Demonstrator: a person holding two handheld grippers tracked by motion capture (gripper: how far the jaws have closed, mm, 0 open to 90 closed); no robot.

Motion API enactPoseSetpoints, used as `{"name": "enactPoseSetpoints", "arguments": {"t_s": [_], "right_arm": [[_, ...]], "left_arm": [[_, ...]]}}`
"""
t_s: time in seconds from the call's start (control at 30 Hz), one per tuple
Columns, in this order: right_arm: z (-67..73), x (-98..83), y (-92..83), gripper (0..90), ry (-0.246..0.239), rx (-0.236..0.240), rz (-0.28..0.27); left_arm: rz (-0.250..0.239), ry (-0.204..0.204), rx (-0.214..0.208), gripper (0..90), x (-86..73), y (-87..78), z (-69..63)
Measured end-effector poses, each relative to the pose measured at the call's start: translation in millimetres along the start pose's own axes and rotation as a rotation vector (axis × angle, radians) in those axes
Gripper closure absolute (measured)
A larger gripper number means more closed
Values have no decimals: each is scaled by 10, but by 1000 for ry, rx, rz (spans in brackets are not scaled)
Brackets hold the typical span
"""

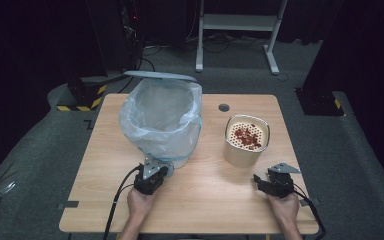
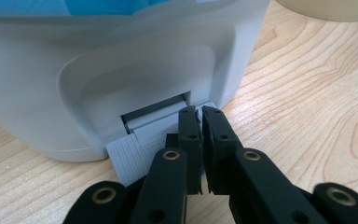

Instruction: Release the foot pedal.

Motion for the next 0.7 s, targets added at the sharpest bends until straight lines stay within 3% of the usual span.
{"name": "enactPoseSetpoints", "arguments": {"t_s": [0.23,0.37,0.5,0.7], "right_arm": [[6,-1,1,338,-3,3,3],[5,0,2,337,-3,4,3],[5,0,3,337,-3,3,2],[6,0,3,336,-3,3,2]], "left_arm": [[-14,-5,-26,758,-3,-20,-47],[-40,-32,-21,637,-22,-70,-60],[-94,-68,-18,578,-30,-166,-36],[-82,-99,-6,516,-92,-255,42]]}}
Point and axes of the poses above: each handheld gripper's, and its own axes: y roughly forward along the jaws, x roughly out of its top, z roughly to its left, the point moved 7 cm from there along y, roughly forward along the jaws, and after that the axes turned 7 degrees about z, right-handed, at the moved point
